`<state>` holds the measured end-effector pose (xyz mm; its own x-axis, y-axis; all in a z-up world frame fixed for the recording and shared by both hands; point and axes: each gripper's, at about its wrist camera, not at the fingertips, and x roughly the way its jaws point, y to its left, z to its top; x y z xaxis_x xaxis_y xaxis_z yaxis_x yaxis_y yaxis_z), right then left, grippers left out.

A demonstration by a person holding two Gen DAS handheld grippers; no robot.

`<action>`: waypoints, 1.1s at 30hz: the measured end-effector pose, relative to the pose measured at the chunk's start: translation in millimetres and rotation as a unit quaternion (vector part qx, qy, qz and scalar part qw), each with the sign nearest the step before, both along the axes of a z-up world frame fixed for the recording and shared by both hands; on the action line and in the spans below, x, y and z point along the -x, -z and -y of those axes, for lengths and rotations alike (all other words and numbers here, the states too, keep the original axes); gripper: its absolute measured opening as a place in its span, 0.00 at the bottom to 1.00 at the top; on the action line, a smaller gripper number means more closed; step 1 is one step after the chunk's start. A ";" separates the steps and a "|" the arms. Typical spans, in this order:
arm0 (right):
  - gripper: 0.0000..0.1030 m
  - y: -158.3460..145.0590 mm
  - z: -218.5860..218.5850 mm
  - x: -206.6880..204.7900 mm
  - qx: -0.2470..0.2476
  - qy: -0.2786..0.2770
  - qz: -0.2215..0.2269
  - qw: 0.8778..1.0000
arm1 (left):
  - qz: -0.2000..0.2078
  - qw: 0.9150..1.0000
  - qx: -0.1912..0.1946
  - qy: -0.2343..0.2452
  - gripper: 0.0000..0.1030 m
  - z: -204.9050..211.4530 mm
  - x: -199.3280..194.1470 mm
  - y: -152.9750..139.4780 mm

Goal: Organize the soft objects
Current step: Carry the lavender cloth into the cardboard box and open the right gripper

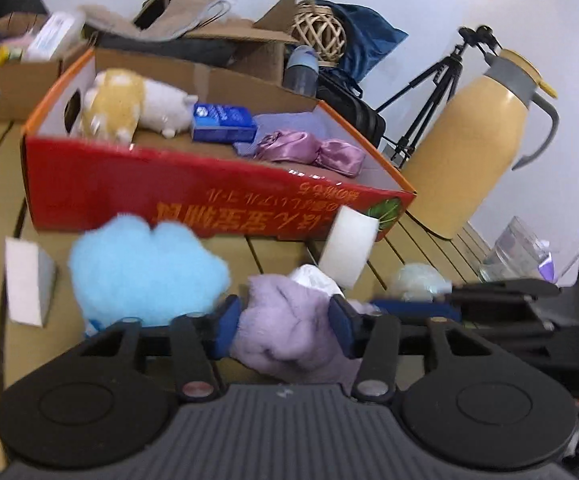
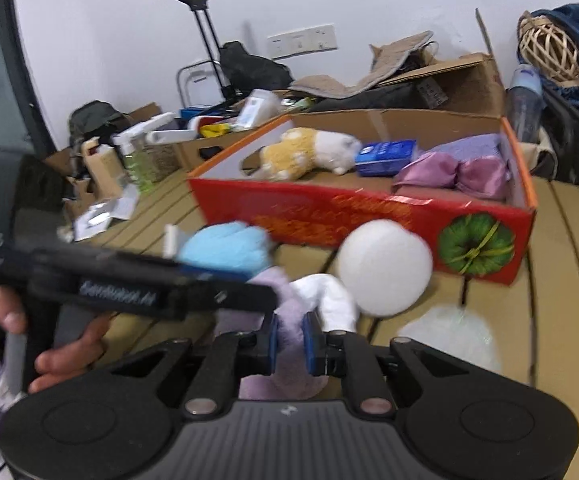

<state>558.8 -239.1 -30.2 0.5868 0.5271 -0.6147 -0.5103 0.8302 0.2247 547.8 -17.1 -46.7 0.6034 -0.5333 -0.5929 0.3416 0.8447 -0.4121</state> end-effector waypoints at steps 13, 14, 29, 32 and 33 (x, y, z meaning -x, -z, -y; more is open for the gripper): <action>0.34 0.0 29.7 22.1 -0.085 0.110 0.034 0.990 | -0.014 0.996 0.028 -0.086 0.16 -14.6 25.6 3.3; 0.36 3.2 28.8 26.4 -0.086 0.110 0.030 0.990 | -0.013 0.996 0.026 -0.087 0.16 -13.7 25.3 2.9; 0.20 13.4 27.2 25.4 -0.159 0.109 -0.014 0.981 | 0.018 0.997 0.013 -0.074 0.16 -10.0 38.9 -15.3; 0.20 -11.1 25.2 26.8 -0.176 0.093 0.012 0.980 | 0.046 0.996 0.018 -0.074 0.16 -16.8 40.6 -42.8; 0.20 -19.3 23.6 21.6 -0.181 0.090 0.018 0.979 | 0.054 0.995 0.024 -0.076 0.16 -21.2 37.8 -51.3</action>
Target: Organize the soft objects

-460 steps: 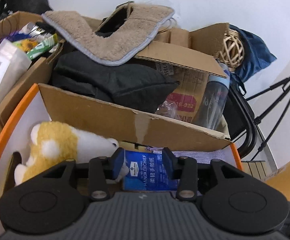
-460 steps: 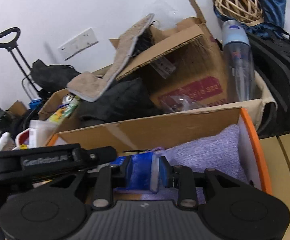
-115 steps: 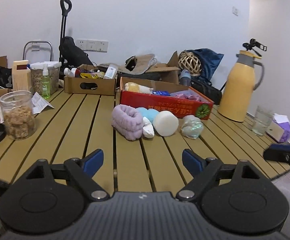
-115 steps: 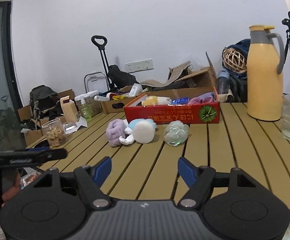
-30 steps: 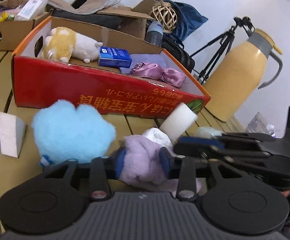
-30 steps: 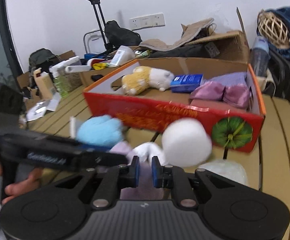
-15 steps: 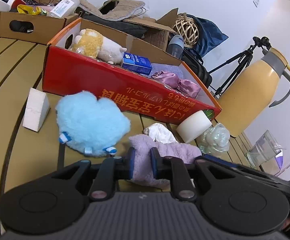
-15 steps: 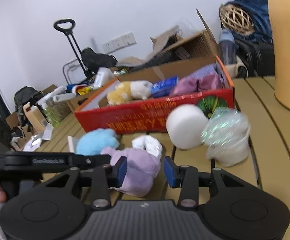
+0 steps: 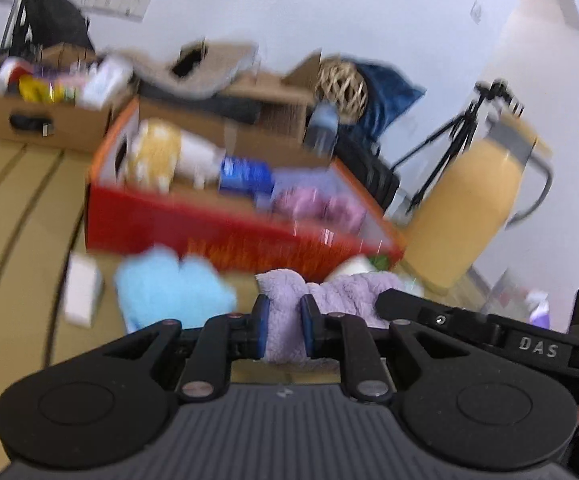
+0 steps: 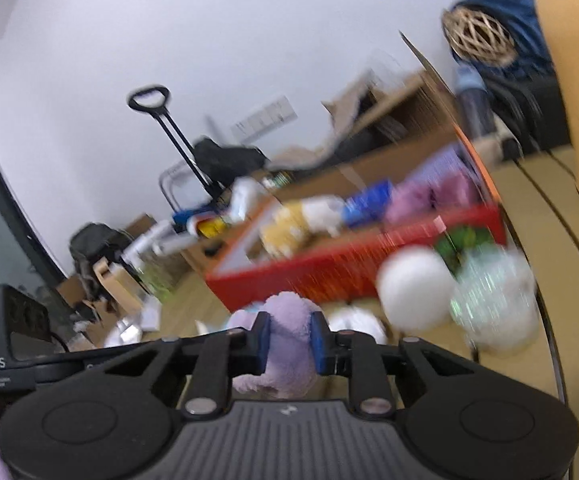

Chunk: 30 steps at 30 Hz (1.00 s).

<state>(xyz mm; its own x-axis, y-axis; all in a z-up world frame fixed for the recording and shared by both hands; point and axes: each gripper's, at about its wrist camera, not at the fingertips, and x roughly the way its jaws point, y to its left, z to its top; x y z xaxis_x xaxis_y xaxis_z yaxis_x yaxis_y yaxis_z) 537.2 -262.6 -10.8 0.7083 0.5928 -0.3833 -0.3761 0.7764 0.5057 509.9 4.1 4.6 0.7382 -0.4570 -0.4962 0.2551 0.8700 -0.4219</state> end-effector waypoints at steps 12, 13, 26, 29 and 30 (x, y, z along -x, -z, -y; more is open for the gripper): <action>0.20 -22.9 -64.2 -150.7 -0.002 -0.016 -0.049 0.999 | -0.019 0.996 -0.067 -0.060 0.17 -38.1 -127.2 -31.3; 0.20 -16.2 -72.1 -159.3 0.007 -0.014 -0.058 0.998 | -0.026 0.994 -0.081 -0.063 0.18 -38.4 -135.9 -26.1; 0.32 15.8 -105.5 -179.0 0.088 -0.008 -0.081 0.993 | 0.001 0.989 -0.139 -0.059 0.39 -42.8 -127.3 -14.8; 0.34 -5.7 -97.8 -164.0 0.100 -0.007 -0.056 0.993 | 0.010 0.989 -0.134 -0.060 0.39 -44.7 -115.3 -31.0; 0.36 -14.3 -94.7 -158.6 0.104 -0.007 -0.048 0.993 | 0.015 0.989 -0.137 -0.061 0.40 -45.1 -108.6 -37.0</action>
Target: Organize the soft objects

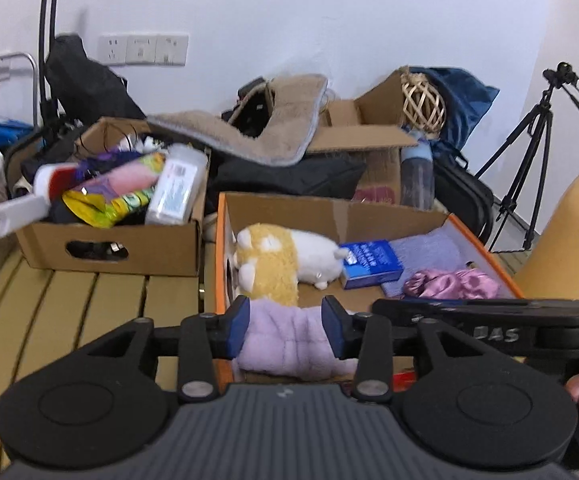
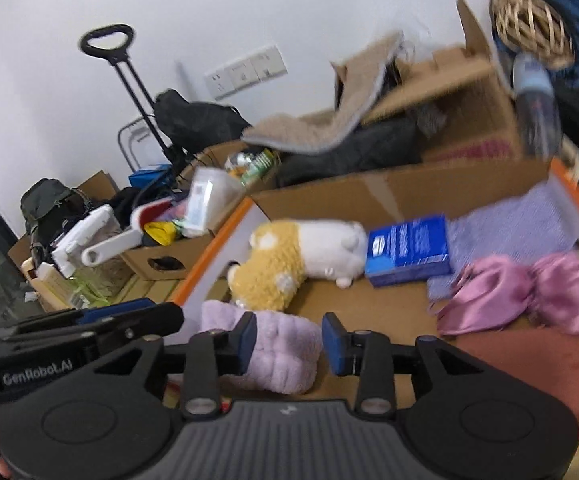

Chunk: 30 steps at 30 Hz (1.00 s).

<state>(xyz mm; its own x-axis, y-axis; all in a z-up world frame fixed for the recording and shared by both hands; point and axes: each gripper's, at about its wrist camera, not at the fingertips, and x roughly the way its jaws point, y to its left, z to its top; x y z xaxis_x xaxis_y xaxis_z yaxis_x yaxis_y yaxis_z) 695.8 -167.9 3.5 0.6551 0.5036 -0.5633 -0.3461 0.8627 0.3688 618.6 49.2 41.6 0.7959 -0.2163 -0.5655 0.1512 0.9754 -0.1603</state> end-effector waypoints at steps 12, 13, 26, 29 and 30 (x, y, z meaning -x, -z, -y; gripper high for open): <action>0.52 -100.3 70.6 140.6 0.009 0.016 0.124 0.992 | 0.090 0.995 -0.033 -0.001 0.64 9.9 142.0 -50.4; 0.53 -103.1 75.0 153.8 0.008 0.019 0.131 0.991 | 0.097 0.995 -0.033 -0.003 0.67 13.3 156.5 -50.4; 0.74 -37.6 96.9 350.7 0.068 0.031 0.181 0.981 | 0.122 0.991 -0.024 -0.046 0.91 34.7 328.0 5.0; 0.74 -10.2 99.2 380.4 0.042 0.029 0.146 0.988 | 0.095 0.993 -0.016 -0.065 0.91 24.3 346.3 18.9; 0.74 -4.9 99.1 386.1 0.033 0.028 0.135 0.990 | 0.090 0.993 -0.020 -0.067 0.91 23.1 349.3 20.8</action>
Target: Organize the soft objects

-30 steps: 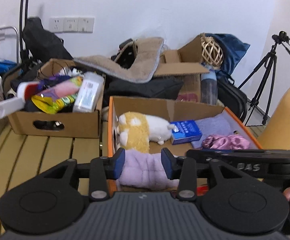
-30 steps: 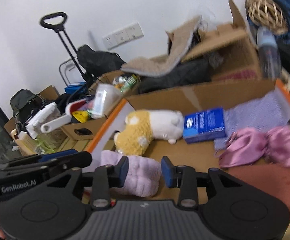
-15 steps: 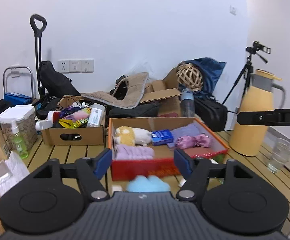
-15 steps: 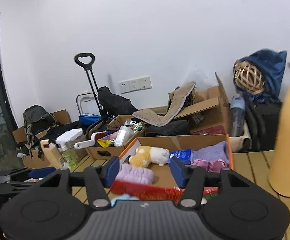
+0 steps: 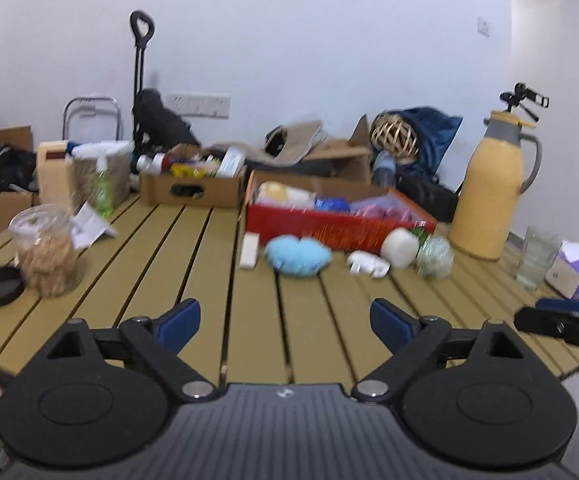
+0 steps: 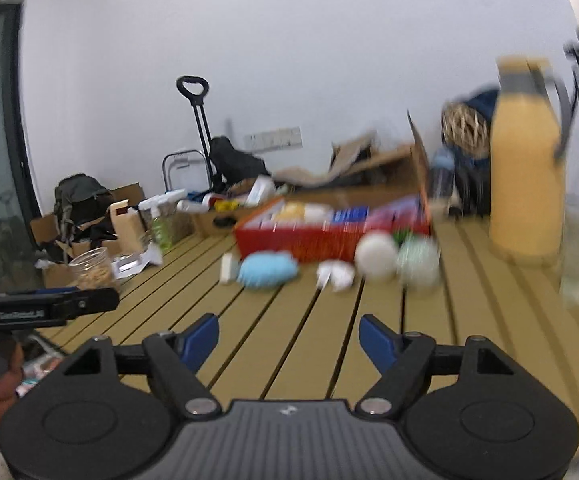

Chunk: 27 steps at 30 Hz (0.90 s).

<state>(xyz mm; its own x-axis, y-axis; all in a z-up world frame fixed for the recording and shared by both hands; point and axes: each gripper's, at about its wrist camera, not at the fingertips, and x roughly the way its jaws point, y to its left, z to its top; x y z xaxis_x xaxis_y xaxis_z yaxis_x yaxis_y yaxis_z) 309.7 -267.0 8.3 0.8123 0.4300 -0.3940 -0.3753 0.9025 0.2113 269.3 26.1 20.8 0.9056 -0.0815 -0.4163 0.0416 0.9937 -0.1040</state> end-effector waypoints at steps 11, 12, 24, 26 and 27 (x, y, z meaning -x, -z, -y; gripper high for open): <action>0.74 13.8 -13.4 -3.6 0.002 -0.008 -0.021 1.000 | -0.010 1.000 0.012 0.008 0.91 -1.7 -14.0 10.2; 0.74 14.9 -14.7 -9.6 0.001 -0.008 -0.023 1.000 | -0.016 1.000 0.018 0.011 0.91 -2.7 -20.6 13.4; 0.63 27.2 -43.8 -142.7 -0.003 -0.031 -0.067 0.997 | -0.105 0.989 0.101 0.025 0.75 -17.5 -161.9 43.2; 0.61 27.1 -49.9 -174.6 -0.013 -0.037 -0.075 0.996 | -0.118 0.985 0.118 0.028 0.66 -21.9 -187.1 46.3; 0.61 27.0 -53.2 -189.3 -0.016 -0.039 -0.078 0.996 | -0.126 0.983 0.128 0.028 0.65 -24.7 -201.5 47.8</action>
